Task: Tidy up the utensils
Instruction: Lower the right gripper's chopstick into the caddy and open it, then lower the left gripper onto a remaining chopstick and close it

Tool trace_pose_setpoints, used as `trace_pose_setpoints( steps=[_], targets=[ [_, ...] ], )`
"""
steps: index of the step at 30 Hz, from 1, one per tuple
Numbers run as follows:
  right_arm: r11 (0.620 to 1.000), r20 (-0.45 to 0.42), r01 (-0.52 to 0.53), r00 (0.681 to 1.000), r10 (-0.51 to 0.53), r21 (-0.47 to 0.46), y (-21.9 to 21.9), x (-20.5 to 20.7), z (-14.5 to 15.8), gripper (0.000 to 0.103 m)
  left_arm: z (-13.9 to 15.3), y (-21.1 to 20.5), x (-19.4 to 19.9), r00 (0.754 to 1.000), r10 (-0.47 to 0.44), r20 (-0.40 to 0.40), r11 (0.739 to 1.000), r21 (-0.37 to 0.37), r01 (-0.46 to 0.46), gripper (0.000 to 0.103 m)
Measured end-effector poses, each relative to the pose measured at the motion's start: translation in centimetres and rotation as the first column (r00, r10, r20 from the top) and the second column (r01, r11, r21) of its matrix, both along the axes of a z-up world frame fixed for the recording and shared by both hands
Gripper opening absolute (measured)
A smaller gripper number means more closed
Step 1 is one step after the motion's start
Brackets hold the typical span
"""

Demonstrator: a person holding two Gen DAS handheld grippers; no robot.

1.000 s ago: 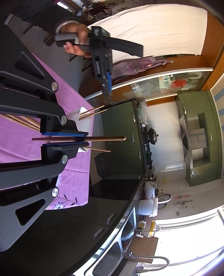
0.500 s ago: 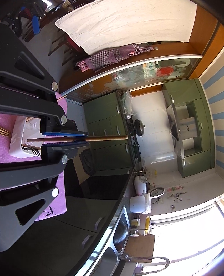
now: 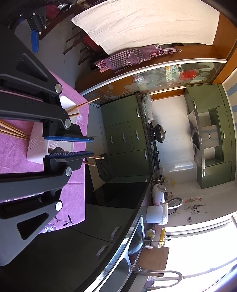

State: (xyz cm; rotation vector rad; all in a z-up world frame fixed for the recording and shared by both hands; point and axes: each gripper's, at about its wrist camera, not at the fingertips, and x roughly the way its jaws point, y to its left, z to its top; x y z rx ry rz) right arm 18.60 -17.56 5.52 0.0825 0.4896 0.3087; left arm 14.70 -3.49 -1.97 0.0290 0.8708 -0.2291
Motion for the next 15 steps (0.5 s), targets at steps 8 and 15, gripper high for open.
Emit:
trace_pose_setpoints(
  steps=[8,15],
  targets=[
    [0.993,-0.180,0.014,0.983,-0.036,-0.119,-2.4,-5.5,-9.2,0.016,-7.3,-3.8,4.8,0.979,0.045,-0.201,0.997,0.072,-0.031,0.050],
    [0.997,-0.276,0.027,0.960,-0.045,-0.066,-6.0,-6.5,-14.2,0.016,-11.3,-5.5,8.0,0.941,0.080,-0.329,0.996,0.070,-0.060,0.035]
  ],
)
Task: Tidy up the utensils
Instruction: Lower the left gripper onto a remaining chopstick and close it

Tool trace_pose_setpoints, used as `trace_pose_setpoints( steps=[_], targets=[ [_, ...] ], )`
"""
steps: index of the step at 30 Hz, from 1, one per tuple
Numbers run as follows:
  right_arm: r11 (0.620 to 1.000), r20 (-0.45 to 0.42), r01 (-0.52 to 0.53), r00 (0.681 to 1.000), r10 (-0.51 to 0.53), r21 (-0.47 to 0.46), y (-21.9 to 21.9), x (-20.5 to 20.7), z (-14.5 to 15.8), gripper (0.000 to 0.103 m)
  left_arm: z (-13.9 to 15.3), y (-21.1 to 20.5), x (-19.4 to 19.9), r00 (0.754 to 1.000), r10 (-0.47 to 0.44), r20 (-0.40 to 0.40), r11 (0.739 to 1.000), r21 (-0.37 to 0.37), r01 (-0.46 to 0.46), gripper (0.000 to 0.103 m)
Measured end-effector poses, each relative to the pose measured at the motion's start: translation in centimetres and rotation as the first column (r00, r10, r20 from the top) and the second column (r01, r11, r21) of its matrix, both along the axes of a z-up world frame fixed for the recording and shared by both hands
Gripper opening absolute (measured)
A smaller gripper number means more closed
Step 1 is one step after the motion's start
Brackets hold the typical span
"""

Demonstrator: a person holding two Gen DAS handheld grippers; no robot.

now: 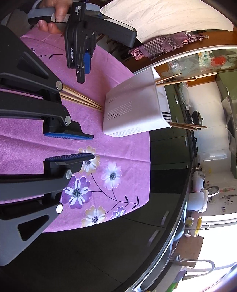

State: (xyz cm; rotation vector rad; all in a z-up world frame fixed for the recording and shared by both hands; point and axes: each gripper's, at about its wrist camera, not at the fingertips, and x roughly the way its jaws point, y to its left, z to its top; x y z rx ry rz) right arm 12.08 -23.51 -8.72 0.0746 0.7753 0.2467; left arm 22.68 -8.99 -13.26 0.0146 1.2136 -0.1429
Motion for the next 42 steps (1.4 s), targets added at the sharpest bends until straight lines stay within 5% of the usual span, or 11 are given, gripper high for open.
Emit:
trace_pose_setpoints(
  steps=[28,30,34,42],
  targets=[
    [0.999,-0.037,-0.030,0.999,0.031,0.038,-0.2,0.4,-0.2,0.016,-1.8,-2.8,2.5,0.999,0.000,-0.044,0.999,0.047,0.002,0.033],
    [0.999,-0.038,-0.030,0.999,0.032,0.040,-0.2,0.4,-0.1,0.016,-1.9,-3.1,2.5,0.999,-0.005,-0.042,0.998,0.056,0.008,0.030],
    [0.999,-0.041,-0.028,0.999,0.030,0.041,-0.3,0.4,-0.1,0.016,-1.8,-3.1,2.7,0.999,-0.005,-0.053,0.999,0.050,0.007,0.009],
    [0.999,-0.038,-0.024,0.999,0.026,0.031,-0.5,0.1,0.3,0.016,-0.9,-0.5,2.2,0.999,0.024,-0.029,1.000,0.011,-0.024,0.007]
  ],
)
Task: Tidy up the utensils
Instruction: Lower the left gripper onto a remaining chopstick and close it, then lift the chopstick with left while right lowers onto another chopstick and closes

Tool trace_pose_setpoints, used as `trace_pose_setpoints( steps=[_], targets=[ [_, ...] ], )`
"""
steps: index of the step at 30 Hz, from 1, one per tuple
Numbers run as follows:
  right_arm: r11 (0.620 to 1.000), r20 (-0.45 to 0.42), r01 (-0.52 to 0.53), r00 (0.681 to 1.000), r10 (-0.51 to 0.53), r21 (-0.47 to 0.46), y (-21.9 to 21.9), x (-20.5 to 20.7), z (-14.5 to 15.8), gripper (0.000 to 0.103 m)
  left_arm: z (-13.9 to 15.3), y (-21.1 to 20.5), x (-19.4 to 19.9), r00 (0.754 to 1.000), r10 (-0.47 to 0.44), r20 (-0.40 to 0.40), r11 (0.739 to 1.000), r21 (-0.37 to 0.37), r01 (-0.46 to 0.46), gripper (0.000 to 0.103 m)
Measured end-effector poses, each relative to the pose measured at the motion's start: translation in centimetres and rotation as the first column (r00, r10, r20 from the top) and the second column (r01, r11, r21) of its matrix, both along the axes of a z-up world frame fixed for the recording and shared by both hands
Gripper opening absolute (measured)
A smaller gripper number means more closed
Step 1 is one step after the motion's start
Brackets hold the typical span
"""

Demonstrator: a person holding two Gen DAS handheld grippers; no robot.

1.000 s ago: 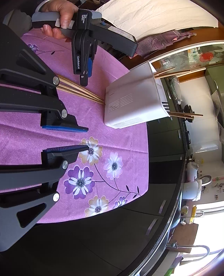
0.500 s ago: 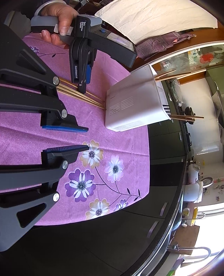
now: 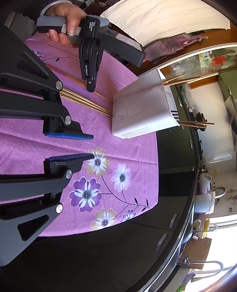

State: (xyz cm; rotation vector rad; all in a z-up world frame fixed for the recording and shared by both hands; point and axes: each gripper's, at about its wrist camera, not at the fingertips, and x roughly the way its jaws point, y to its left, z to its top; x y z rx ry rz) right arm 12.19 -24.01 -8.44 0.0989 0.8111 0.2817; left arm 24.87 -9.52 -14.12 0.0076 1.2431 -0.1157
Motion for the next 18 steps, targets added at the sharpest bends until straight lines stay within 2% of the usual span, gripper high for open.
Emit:
trace_pose_setpoints(
  steps=[7,11,18],
  targets=[
    [1.000,0.004,0.002,1.000,-0.002,-0.004,0.0,-0.2,0.4,0.016,4.2,2.4,-2.7,0.991,0.012,0.130,0.999,-0.034,-0.008,0.007],
    [1.000,0.004,-0.008,1.000,0.008,-0.007,0.5,-0.4,0.5,0.016,7.1,3.1,-4.9,0.974,0.015,0.225,0.999,-0.032,-0.008,0.007],
    [1.000,-0.010,-0.030,1.000,0.030,-0.006,1.7,-0.4,0.2,0.016,10.0,4.2,-8.5,0.944,0.000,0.330,0.999,-0.039,0.014,0.007]
  ],
)
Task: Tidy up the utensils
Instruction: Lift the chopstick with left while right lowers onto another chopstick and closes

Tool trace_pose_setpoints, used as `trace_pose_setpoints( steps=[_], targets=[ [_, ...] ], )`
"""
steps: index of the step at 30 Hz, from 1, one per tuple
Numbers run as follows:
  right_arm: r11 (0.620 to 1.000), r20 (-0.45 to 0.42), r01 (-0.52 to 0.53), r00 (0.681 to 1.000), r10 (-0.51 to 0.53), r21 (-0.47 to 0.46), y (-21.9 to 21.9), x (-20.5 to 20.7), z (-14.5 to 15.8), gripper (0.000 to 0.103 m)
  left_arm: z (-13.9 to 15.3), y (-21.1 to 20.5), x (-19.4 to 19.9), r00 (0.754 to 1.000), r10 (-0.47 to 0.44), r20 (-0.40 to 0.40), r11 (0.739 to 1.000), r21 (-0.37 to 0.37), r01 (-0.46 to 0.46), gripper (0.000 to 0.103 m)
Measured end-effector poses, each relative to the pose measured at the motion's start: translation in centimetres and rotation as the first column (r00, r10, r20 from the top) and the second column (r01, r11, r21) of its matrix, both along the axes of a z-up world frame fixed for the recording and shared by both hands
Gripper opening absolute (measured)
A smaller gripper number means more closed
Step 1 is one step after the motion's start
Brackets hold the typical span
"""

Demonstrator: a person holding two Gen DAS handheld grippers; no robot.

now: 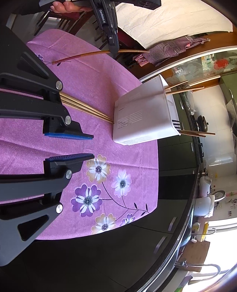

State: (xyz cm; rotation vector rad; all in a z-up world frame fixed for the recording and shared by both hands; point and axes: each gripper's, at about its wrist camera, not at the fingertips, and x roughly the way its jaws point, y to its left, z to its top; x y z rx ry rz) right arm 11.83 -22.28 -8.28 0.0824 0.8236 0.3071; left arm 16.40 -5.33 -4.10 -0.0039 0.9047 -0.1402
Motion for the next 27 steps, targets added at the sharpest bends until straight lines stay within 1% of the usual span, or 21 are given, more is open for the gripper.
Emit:
trace_pose_setpoints(
  steps=[4,5,6,7,14,20,27],
  targets=[
    [1.000,-0.020,-0.020,1.000,0.020,-0.001,0.9,0.3,-0.4,0.016,0.9,0.2,-1.6,0.999,-0.011,0.042,1.000,-0.002,0.011,0.007],
    [1.000,-0.029,-0.027,0.999,0.027,-0.003,1.2,0.5,-0.6,0.017,1.0,0.3,-2.0,0.999,-0.011,0.051,1.000,0.000,0.011,0.007],
    [0.999,-0.038,-0.034,0.999,0.034,-0.001,1.4,0.7,-0.7,0.024,1.1,0.4,-2.4,0.998,-0.012,0.061,1.000,0.001,0.012,0.007],
    [0.999,-0.049,-0.043,0.998,0.043,-0.001,1.8,0.9,-0.9,0.026,1.2,0.4,-2.7,0.998,-0.012,0.069,1.000,0.003,0.012,0.007],
    [0.994,-0.157,-0.107,0.982,0.107,0.004,5.3,4.0,-3.4,0.025,1.5,1.2,-4.2,0.994,-0.018,0.104,1.000,0.009,0.017,0.007],
    [0.992,-0.254,-0.126,0.959,0.123,0.004,7.9,7.2,-6.1,0.025,1.5,1.6,-4.7,0.993,-0.025,0.114,1.000,0.014,0.023,0.007],
    [0.992,-0.281,-0.124,0.953,0.112,-0.027,9.8,8.8,-7.1,0.021,1.5,1.9,-4.7,0.993,-0.035,0.117,0.999,0.010,0.034,0.007]
  ],
)
